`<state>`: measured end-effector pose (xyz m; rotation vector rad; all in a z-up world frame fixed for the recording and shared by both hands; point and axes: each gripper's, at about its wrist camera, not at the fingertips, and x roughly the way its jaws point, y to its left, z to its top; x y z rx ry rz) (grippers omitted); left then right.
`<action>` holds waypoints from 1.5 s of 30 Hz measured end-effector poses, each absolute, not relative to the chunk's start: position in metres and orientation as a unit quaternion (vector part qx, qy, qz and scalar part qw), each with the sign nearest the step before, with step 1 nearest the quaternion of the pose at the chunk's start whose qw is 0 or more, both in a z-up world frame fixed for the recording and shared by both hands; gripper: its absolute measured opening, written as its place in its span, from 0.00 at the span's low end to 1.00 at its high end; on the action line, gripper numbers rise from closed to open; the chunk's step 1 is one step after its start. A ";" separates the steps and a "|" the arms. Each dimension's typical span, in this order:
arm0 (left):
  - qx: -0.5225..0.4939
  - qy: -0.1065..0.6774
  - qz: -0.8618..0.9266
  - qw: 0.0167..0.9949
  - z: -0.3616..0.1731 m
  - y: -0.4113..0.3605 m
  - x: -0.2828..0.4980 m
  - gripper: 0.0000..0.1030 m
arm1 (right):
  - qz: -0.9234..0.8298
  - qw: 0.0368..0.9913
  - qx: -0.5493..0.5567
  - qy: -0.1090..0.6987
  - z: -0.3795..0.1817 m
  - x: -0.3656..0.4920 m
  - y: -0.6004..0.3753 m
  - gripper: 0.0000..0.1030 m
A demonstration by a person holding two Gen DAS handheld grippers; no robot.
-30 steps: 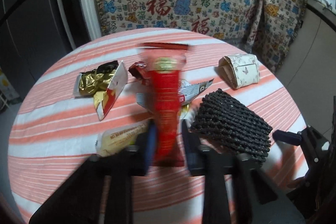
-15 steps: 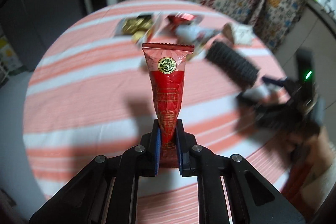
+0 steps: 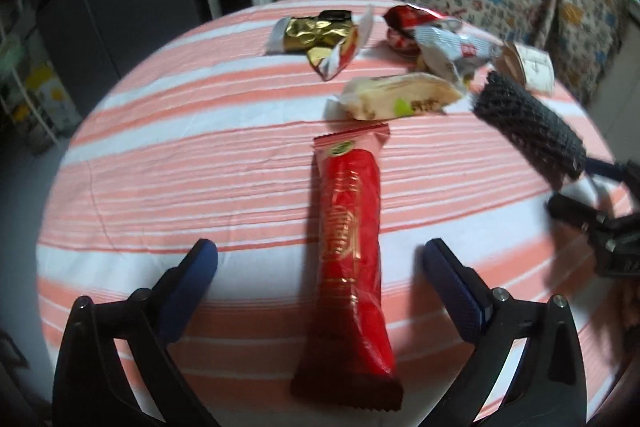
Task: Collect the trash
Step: 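Grasp the red candy bar wrapper with the left gripper and lift it, then grasp the black foam net sleeve with the right gripper while the left gripper holds the red wrapper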
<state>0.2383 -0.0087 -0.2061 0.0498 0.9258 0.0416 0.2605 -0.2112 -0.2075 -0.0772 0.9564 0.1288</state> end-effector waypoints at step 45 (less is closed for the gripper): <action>0.015 0.474 -0.090 0.876 -0.185 -0.010 0.229 0.20 | 0.130 0.868 -0.067 0.475 -0.188 0.304 -0.188 0.10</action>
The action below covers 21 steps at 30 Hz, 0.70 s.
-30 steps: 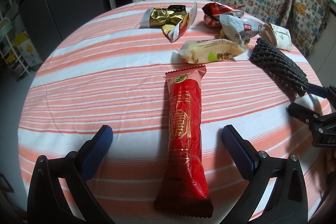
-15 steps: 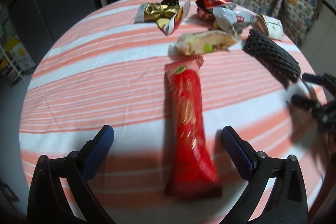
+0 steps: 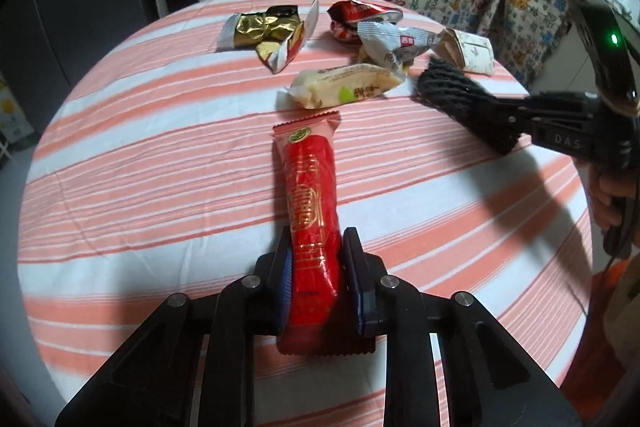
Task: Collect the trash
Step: 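Grasp the black foam net sleeve with the right gripper while the left gripper holds the red wrapper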
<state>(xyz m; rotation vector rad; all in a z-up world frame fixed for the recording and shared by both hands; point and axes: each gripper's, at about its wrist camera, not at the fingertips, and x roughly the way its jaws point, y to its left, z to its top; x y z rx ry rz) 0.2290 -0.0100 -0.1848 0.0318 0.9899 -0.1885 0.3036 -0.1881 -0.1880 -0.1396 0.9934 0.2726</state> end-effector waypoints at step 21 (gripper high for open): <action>-0.035 0.433 -0.158 0.887 -0.146 -0.070 0.201 0.13 | 0.103 0.903 0.037 0.414 -0.142 0.202 -0.273 0.10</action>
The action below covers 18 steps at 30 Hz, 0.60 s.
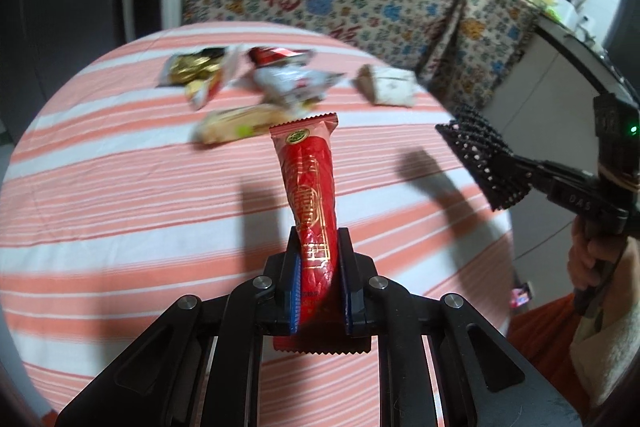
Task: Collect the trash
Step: 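Carry both items over the blue wastebasket and open both grippers to drop them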
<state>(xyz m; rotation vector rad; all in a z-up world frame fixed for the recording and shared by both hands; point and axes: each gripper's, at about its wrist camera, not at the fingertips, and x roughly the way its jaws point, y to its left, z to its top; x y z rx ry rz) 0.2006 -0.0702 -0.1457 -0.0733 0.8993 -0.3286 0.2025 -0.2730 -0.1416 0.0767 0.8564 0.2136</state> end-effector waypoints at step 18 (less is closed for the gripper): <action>0.010 0.430 -0.335 0.839 -0.136 -0.328 0.215 0.13 | -0.091 0.893 0.139 0.418 -0.166 0.147 -0.476 0.10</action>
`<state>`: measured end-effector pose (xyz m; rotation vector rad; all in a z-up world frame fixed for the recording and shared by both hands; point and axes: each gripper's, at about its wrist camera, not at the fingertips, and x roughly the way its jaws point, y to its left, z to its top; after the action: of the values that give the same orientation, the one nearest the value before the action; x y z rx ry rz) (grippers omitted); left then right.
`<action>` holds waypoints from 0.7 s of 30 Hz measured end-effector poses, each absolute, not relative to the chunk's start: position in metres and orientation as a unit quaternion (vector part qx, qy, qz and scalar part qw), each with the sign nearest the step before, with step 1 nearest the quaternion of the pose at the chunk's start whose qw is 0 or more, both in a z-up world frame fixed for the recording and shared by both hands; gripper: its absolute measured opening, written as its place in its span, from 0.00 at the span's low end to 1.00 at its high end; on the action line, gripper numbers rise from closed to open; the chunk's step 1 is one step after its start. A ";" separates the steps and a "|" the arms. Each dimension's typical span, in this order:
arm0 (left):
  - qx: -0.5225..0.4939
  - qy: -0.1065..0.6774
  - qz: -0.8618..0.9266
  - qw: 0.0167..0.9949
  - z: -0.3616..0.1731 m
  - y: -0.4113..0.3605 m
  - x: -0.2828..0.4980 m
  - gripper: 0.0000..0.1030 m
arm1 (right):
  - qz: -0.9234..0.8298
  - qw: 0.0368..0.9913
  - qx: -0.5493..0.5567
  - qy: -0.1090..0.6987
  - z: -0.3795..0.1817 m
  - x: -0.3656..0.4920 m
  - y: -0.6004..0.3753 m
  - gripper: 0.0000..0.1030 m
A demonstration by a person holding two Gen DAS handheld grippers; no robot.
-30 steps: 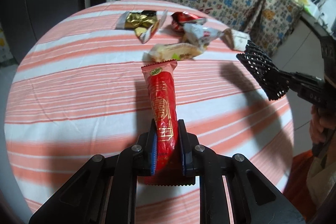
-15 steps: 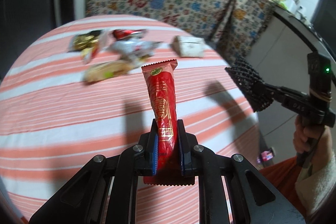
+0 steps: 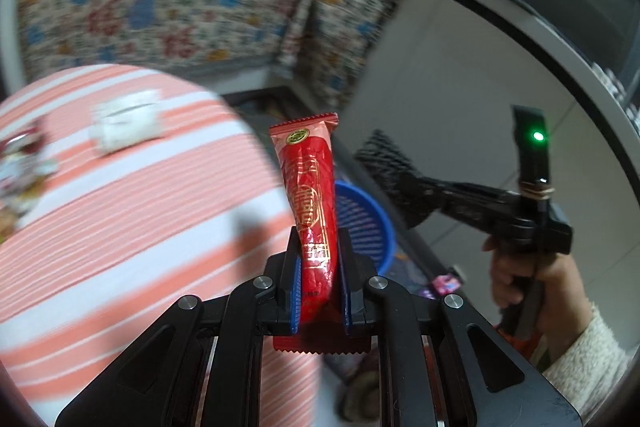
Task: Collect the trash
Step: 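Carry both items over the blue wastebasket and open both grippers to drop them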
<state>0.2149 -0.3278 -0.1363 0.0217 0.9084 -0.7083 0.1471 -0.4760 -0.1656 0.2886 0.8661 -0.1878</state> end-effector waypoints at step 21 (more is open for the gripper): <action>0.023 0.469 -0.336 0.817 -0.263 -0.479 0.268 0.14 | -0.145 0.838 0.235 0.470 -0.265 0.168 -0.611 0.10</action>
<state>0.2678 -0.4788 -0.2629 0.0496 0.9987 -0.7154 0.1684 -0.6111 -0.2649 0.4980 0.9944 -0.3065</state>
